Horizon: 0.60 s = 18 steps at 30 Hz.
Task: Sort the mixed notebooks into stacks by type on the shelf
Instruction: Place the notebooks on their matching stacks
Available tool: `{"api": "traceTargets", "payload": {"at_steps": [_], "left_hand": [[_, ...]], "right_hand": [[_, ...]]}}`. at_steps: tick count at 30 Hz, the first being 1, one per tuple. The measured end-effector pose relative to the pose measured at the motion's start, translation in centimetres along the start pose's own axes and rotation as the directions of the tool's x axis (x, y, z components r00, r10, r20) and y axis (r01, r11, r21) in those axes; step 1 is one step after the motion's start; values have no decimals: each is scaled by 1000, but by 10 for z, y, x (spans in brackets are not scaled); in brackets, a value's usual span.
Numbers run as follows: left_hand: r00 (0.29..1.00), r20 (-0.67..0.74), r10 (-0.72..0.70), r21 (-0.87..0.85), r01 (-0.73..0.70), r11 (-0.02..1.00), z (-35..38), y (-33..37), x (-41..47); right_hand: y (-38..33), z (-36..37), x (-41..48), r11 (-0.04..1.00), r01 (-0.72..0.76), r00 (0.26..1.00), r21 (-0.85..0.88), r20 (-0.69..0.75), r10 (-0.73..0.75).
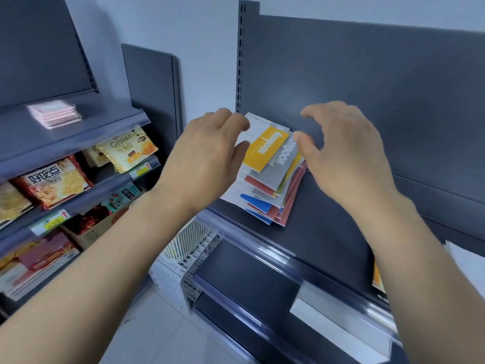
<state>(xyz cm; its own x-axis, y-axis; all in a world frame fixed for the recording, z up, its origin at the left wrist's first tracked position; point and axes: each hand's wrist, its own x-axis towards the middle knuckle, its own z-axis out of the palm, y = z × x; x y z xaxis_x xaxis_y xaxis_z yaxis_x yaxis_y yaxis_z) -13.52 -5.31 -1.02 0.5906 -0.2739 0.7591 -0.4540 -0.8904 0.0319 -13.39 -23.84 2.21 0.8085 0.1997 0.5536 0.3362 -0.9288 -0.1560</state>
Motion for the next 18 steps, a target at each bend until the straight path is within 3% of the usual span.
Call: {"api": "traceTargets", "payload": {"at_steps": [6, 11, 15, 18], "left_hand": [[998, 57, 0, 48, -3, 999, 27, -40, 18], [998, 67, -20, 47, 17, 999, 50, -67, 32], [994, 109, -16, 2, 15, 1000, 71, -87, 41], [992, 129, 6, -39, -1, 999, 87, -104, 49]], "right_hand": [[5, 47, 45, 995, -41, 999, 89, 21, 39], [10, 85, 79, 989, -122, 984, 87, 141, 109], [16, 120, 90, 967, -251, 913, 53, 345, 218], [15, 141, 98, 925, -379, 809, 33, 497, 314]]}}
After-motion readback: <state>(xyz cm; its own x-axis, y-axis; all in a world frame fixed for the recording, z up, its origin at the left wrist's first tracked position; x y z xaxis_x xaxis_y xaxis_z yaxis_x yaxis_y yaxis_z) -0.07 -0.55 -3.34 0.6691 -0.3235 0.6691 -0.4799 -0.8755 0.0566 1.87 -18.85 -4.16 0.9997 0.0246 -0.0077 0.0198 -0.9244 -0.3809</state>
